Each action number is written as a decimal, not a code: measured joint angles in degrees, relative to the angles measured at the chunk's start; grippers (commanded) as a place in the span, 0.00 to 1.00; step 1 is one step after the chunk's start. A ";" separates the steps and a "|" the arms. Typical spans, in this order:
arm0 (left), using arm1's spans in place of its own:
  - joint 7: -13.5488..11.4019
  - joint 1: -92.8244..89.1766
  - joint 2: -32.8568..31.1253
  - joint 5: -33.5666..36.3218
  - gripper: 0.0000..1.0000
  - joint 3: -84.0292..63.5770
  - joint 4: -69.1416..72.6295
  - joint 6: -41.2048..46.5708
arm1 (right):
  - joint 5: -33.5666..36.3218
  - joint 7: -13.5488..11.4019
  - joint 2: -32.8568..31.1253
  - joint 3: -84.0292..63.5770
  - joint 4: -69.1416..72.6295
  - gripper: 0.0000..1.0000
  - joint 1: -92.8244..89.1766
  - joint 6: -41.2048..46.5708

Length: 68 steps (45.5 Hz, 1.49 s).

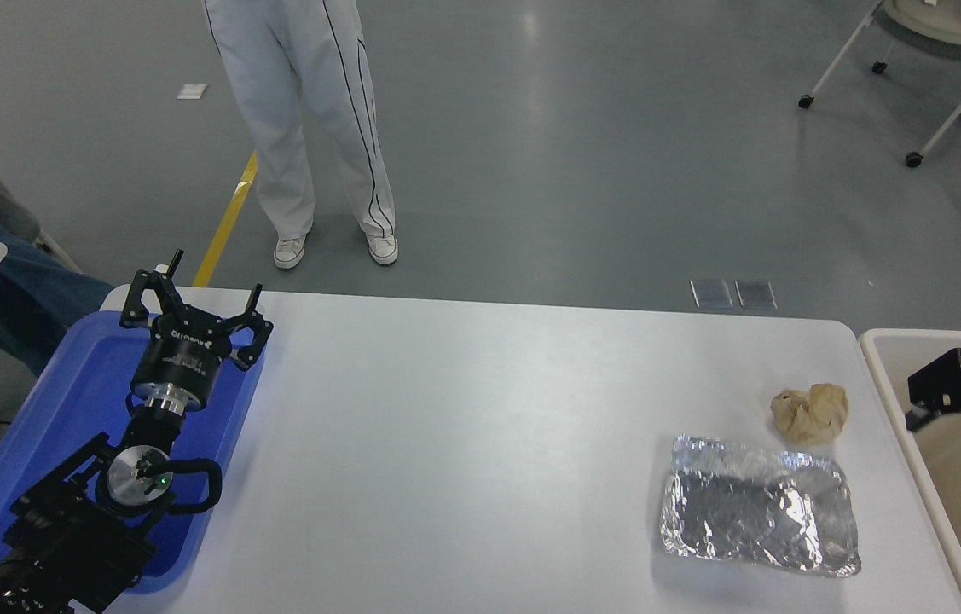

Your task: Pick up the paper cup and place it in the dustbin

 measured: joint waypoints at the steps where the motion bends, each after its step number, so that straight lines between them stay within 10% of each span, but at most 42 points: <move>1: 0.00 -0.01 0.00 0.00 1.00 0.00 0.00 0.00 | 0.00 -0.01 0.35 0.23 0.57 1.00 0.63 0.10; 68: -0.02 -0.01 0.00 0.00 1.00 -0.05 0.00 0.00 | 2.87 -0.33 10.90 2.68 10.55 1.00 17.34 1.23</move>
